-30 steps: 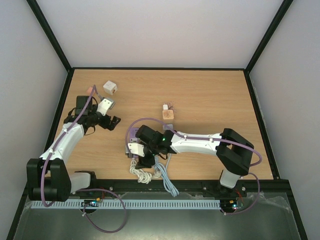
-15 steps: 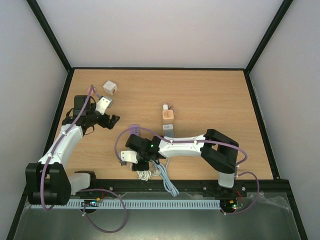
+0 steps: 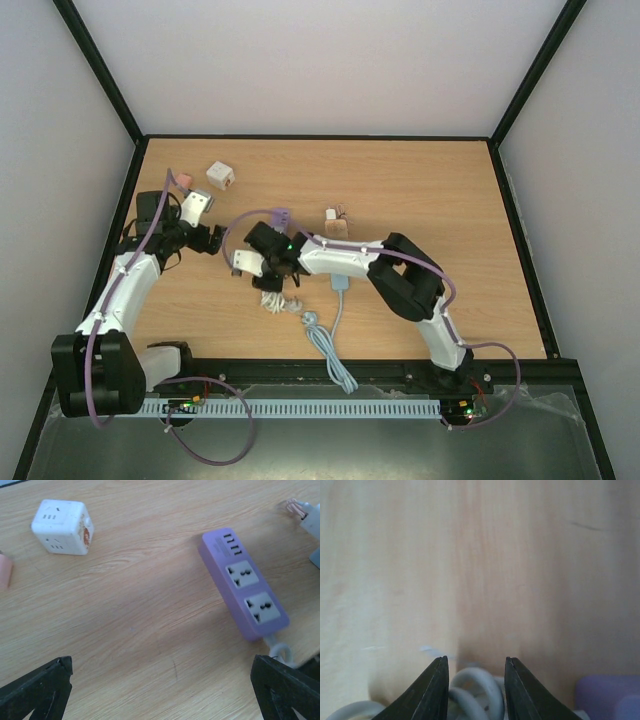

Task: Pull the plug off the socket

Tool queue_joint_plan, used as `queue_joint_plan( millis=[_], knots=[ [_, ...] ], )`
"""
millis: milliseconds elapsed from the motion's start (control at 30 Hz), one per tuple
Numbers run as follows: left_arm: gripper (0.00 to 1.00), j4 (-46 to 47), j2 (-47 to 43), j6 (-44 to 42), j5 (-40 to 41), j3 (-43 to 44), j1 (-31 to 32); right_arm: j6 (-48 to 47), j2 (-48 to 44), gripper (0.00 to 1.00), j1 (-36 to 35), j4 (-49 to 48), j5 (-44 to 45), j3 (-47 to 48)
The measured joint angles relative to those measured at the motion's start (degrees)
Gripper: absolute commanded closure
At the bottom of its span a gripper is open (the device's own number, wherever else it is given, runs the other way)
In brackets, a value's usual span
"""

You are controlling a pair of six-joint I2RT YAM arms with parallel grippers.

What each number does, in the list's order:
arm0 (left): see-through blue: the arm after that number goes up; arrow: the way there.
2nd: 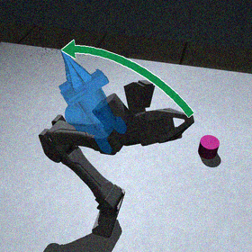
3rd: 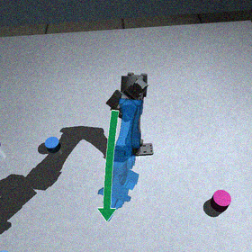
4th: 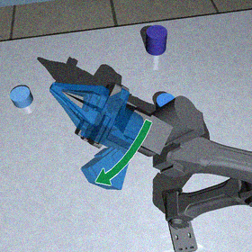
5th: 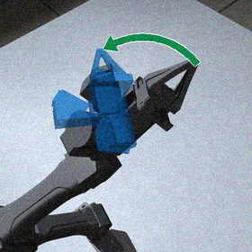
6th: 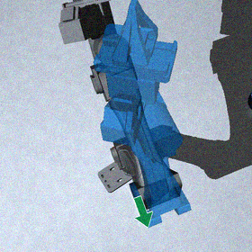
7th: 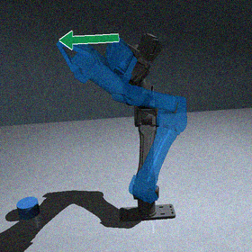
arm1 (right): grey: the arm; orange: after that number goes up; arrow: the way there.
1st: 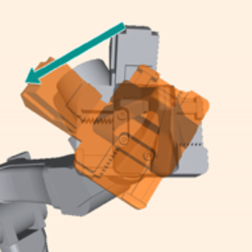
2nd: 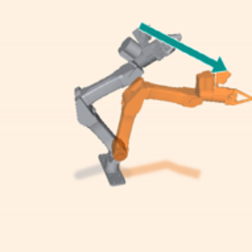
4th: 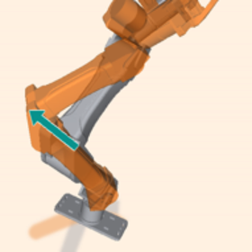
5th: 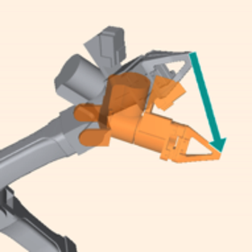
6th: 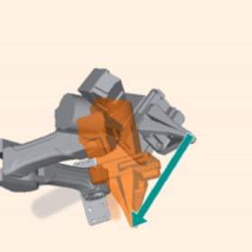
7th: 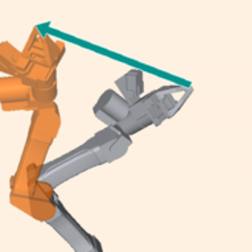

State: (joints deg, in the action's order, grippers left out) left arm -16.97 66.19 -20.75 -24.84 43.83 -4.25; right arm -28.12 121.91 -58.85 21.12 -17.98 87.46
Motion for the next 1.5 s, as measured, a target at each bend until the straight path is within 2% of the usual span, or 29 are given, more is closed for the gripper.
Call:
queue_joint_plan(
  millis=[400,600,867,1500],
  knots=[
    [0.00,1.40,-1.22,1.33,0.13,-0.20,-2.51,1.79,18.01,0.70,12.13,2.29,5.01,26.03],
    [0.01,1.46,-1.22,1.38,-0.42,-0.55,-2.58,5.31,23.10,0.68,17.68,2.51,8.09,34.38],
    [0.00,1.53,-1.20,1.36,-0.68,-0.74,-2.58,7.43,23.63,0.67,23.45,2.12,10.49,35.17],
    [0.00,1.46,-1.07,1.29,-2.14,-0.74,-2.58,9.33,23.63,0.66,35.17,2.27,9.77,35.30]
  ],
)
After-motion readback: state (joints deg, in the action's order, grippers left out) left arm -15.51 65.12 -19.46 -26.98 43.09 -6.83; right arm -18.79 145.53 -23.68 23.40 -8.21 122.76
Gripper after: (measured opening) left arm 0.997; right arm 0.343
